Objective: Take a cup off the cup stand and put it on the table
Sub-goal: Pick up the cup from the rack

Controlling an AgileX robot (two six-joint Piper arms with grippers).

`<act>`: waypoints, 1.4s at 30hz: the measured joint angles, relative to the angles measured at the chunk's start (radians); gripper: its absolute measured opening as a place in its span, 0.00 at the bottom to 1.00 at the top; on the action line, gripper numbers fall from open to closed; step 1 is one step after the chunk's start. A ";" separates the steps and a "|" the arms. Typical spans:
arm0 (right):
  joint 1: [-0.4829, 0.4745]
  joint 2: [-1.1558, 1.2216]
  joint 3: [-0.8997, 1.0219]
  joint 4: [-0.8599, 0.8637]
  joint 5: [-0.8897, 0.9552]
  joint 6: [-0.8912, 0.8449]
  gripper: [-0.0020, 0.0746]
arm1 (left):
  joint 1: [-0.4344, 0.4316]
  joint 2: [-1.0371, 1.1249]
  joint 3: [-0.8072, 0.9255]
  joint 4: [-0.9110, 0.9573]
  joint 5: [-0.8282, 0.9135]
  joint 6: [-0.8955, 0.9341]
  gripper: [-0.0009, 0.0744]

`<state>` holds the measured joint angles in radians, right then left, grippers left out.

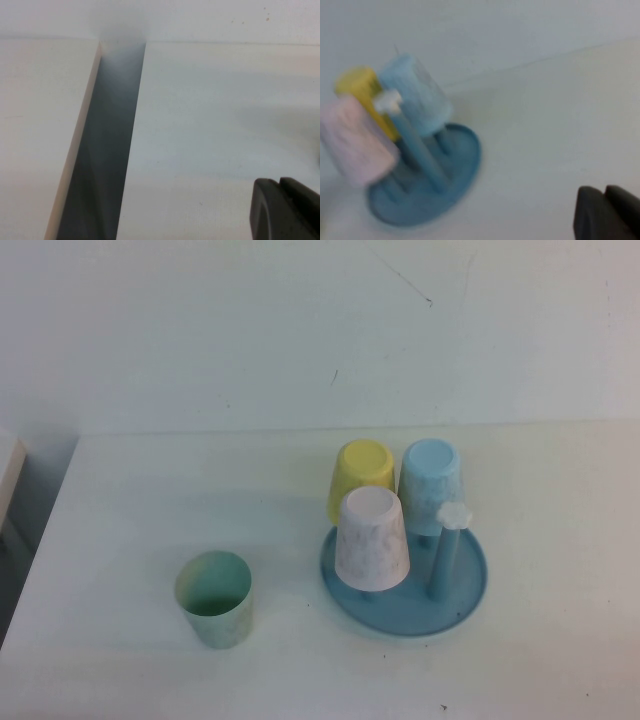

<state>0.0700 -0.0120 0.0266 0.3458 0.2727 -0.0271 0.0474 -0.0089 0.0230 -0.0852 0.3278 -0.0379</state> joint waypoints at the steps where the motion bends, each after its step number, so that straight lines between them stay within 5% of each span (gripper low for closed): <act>1: 0.000 0.000 0.000 0.088 -0.018 0.021 0.06 | 0.000 0.000 0.000 0.000 0.000 0.000 0.01; 6: 0.000 0.000 0.000 0.309 -0.090 0.049 0.06 | 0.000 0.000 0.000 0.000 0.002 0.000 0.01; 25: 0.000 0.000 -0.009 0.395 -0.054 -0.263 0.06 | 0.000 0.000 0.000 0.000 0.002 -0.002 0.01; 33: 0.000 0.081 -0.327 0.261 0.242 -0.362 0.06 | 0.000 0.000 0.000 0.000 0.002 -0.002 0.01; 42: 0.000 0.497 -0.794 0.030 0.708 -0.528 0.06 | 0.000 0.000 0.000 0.000 0.002 0.000 0.01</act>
<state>0.0700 0.4848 -0.7672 0.3759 0.9809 -0.5554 0.0474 -0.0089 0.0230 -0.0852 0.3294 -0.0377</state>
